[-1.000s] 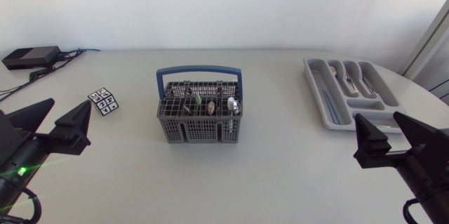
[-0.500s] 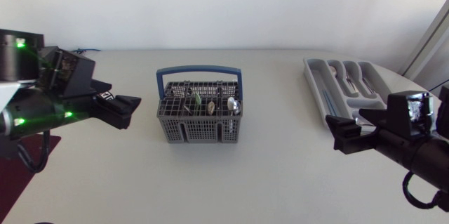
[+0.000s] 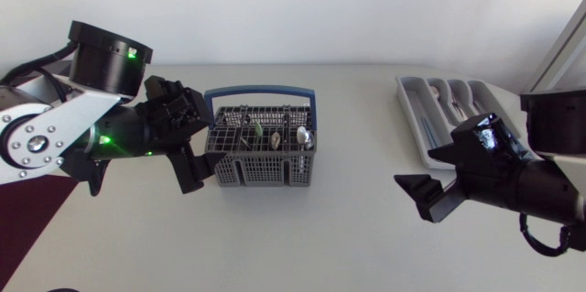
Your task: Transfer all utensils from the basket to the drawer tray.
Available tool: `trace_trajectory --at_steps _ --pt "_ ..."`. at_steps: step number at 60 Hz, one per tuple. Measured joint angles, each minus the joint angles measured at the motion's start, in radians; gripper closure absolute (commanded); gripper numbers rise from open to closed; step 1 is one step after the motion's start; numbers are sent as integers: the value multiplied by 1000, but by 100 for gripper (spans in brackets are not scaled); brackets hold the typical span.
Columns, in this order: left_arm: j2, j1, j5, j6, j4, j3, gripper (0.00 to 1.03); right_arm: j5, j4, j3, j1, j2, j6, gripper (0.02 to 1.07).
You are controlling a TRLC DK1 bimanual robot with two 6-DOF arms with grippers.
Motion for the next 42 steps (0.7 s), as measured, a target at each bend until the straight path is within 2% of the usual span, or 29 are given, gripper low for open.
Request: trace_trajectory --at_steps 9,22,28,29,32,38,40,41,42 --pt "54 -33 7 189 19 7 10 -31 16 1 6 5 -36 7" --pt "123 -34 18 414 23 32 16 -34 28 1 34 32 -52 7" --pt "145 -34 21 488 23 70 27 -34 55 1 38 59 -52 7" --pt "149 -34 21 497 23 76 33 -34 59 1 38 61 -52 7" --pt "165 -34 24 534 24 95 41 -34 70 1 38 71 -52 7" --pt "203 -34 39 581 25 119 46 -31 77 1 38 82 -53 7" --pt "213 -34 42 595 26 122 51 -31 77 1 38 86 -56 7" --pt "217 -34 44 599 26 122 60 -31 79 1 38 87 -56 7" --pt "223 -34 44 608 26 122 61 -30 80 1 38 89 -60 7"
